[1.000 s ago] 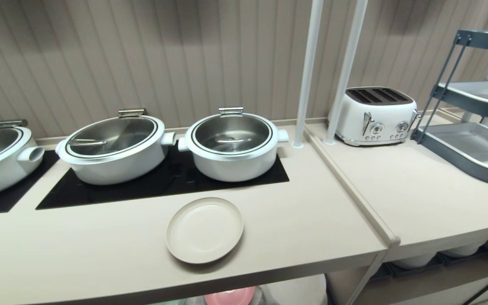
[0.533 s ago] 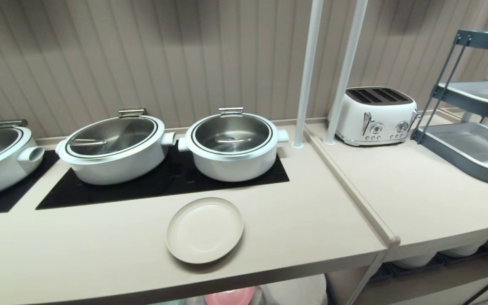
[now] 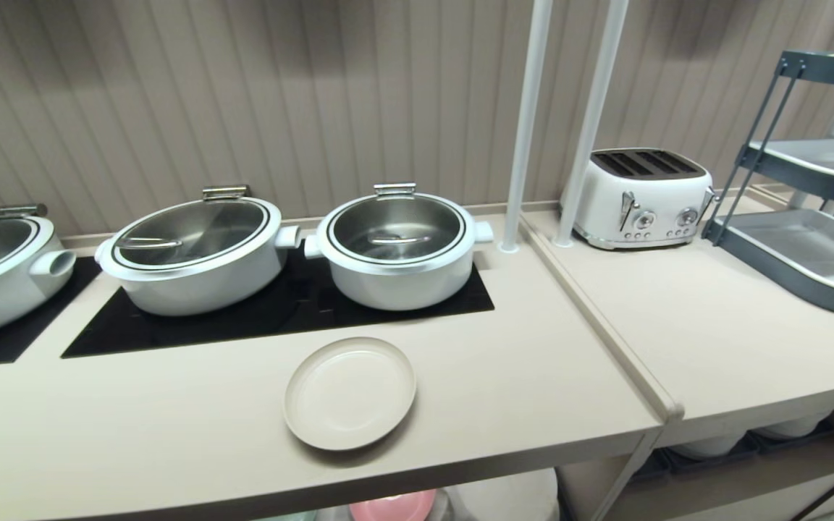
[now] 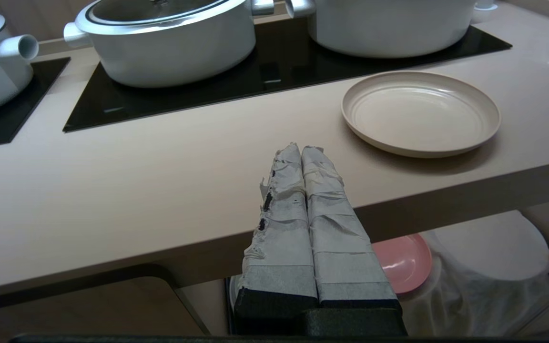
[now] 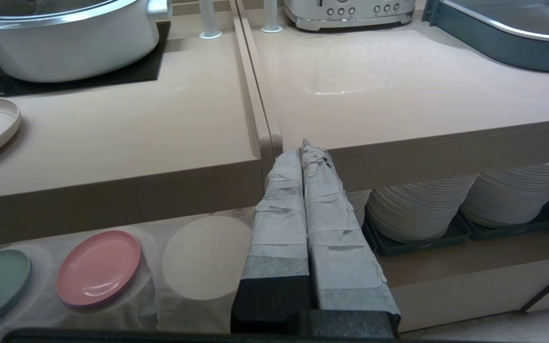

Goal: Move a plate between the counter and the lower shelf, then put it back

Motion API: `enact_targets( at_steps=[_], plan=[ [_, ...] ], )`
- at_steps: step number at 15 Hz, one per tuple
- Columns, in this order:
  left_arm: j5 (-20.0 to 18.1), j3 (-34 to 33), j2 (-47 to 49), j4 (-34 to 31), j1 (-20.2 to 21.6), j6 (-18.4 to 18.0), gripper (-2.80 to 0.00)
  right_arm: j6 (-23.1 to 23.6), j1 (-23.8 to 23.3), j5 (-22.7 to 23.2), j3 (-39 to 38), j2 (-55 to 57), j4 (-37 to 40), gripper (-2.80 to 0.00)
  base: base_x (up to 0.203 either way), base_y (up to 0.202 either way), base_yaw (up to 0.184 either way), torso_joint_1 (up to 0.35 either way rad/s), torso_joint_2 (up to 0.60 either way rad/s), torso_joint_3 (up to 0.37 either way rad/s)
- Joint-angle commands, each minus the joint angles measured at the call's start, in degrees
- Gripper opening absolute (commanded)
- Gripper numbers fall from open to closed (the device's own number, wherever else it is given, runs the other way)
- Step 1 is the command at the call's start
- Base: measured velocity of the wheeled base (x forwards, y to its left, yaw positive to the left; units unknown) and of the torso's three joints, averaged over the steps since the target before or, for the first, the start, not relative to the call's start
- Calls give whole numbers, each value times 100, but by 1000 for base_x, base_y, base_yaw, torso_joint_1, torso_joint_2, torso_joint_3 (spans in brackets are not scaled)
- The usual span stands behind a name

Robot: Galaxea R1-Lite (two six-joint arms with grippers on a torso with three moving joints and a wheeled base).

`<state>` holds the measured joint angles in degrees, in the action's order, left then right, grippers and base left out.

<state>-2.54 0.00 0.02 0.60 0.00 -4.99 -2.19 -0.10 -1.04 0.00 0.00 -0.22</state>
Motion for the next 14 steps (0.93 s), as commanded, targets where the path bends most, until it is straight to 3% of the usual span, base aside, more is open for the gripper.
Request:
enact_targets(
  at_steps=[1, 14],
  plan=[
    [-1, 0, -2, 2, 0, -2, -280, 0, 1, -2, 0, 0, -4, -280, 0, 0, 0, 0, 0, 0],
    [-1, 0, -2, 2, 0, 6, -280, 0, 1, -2, 0, 0, -4, -280, 0, 0, 0, 0, 0, 0]
  ],
)
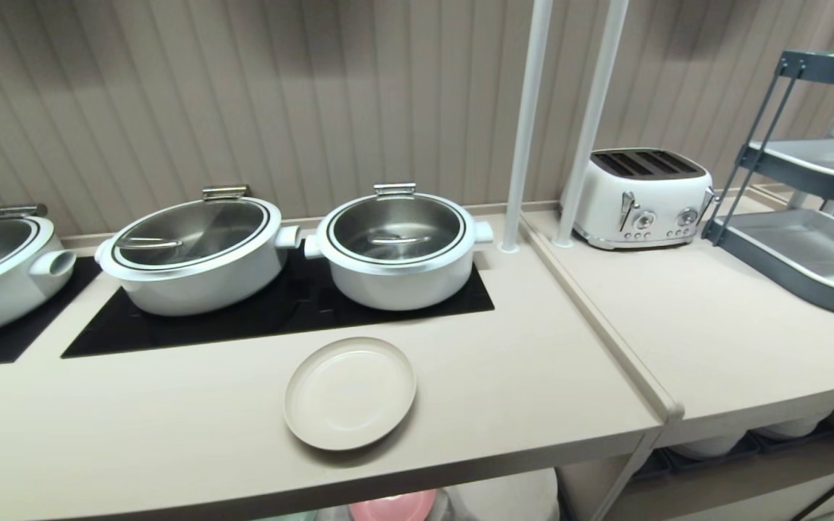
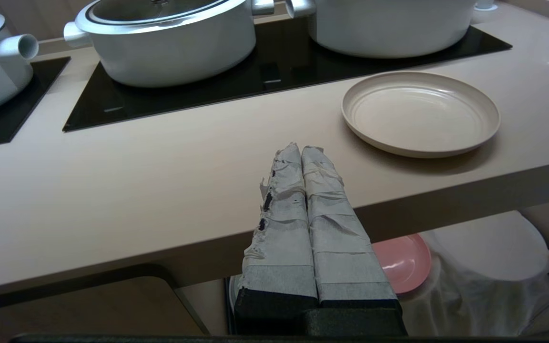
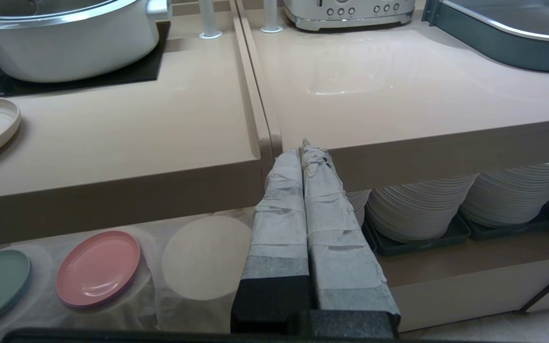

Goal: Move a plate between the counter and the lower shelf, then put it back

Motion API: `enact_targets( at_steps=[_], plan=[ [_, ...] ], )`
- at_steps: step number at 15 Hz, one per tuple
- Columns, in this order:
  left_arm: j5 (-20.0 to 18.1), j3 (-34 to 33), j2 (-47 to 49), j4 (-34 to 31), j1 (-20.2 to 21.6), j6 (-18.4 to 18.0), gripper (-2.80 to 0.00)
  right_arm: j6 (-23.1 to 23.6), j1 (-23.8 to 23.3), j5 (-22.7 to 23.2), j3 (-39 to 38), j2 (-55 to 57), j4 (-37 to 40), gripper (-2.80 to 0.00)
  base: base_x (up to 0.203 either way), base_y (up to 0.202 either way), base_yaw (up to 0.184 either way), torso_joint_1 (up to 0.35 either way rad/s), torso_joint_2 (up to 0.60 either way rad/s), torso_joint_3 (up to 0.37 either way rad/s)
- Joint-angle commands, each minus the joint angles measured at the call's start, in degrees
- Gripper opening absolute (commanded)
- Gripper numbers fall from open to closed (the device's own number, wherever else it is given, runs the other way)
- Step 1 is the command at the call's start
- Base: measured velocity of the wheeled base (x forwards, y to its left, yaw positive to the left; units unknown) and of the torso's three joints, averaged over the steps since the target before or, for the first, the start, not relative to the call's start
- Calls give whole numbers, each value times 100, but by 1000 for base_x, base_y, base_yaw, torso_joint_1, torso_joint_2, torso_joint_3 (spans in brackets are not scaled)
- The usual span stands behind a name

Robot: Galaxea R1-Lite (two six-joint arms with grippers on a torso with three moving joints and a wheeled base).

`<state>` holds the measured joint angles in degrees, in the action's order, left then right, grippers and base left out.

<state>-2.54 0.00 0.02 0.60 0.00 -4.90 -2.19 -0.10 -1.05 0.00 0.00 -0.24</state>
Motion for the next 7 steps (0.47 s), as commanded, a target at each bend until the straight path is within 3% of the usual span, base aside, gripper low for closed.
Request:
enact_targets(
  at_steps=[1, 7],
  plan=[
    [-1, 0, -2, 2, 0, -2, -280, 0, 1, -1, 0, 0, -3, -280, 0, 0, 0, 0, 0, 0],
    [-1, 0, -2, 2, 0, -2, -280, 17, 1, -1, 0, 0, 6, -280, 0, 0, 0, 0, 0, 0]
  ],
)
